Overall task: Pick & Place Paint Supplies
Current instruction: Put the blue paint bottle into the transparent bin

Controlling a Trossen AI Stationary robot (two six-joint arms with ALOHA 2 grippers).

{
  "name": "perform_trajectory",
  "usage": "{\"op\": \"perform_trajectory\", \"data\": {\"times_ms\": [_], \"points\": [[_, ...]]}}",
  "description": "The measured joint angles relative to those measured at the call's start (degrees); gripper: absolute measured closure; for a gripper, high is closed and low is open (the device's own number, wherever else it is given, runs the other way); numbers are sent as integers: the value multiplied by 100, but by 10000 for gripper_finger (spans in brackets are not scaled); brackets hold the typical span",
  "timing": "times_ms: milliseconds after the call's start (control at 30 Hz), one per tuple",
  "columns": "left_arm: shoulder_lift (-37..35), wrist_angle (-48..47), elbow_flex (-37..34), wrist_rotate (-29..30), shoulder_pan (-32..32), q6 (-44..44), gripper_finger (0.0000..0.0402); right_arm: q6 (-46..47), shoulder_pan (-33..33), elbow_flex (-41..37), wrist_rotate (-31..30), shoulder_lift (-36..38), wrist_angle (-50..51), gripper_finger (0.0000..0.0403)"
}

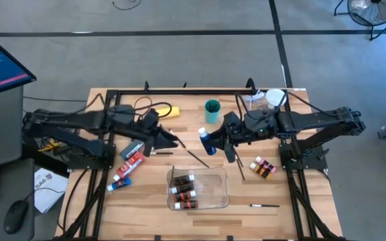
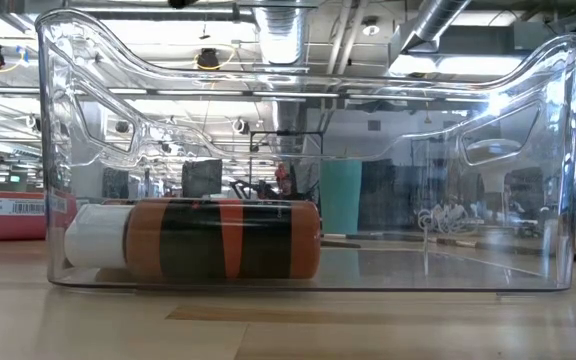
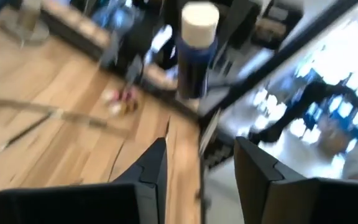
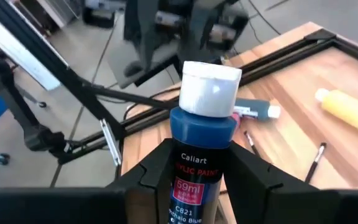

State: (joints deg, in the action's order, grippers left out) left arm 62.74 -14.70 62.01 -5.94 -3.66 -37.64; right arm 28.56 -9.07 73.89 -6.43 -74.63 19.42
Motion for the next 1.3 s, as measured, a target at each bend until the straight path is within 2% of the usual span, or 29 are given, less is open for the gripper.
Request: {"op": "perform_trajectory", "data": {"times_ms": [233, 333, 433, 567, 767, 1300], "points": [[1207, -2741, 2083, -1343, 556, 1061, 309, 32, -73, 0, 0, -2, 45, 290], [1842, -3641, 2928, -1555, 693, 1782, 309, 50, -73, 0, 4, -2, 95, 290], [2360, -4021, 3728, -1643, 723, 2415, 309, 111, -73, 0, 11, -2, 242, 290], [2775, -4083, 4491, -1656, 736, 2842, 309, 149, -108, 4, 11, -53, 387, 290], [3080, -4308, 4656, -1683, 788, 2969, 309, 151, -279, 20, 19, -138, 335, 290], [3420, -4076, 4656, -1964, 747, 2720, 309, 151, -366, 4, 41, -540, 126, 290]]}}
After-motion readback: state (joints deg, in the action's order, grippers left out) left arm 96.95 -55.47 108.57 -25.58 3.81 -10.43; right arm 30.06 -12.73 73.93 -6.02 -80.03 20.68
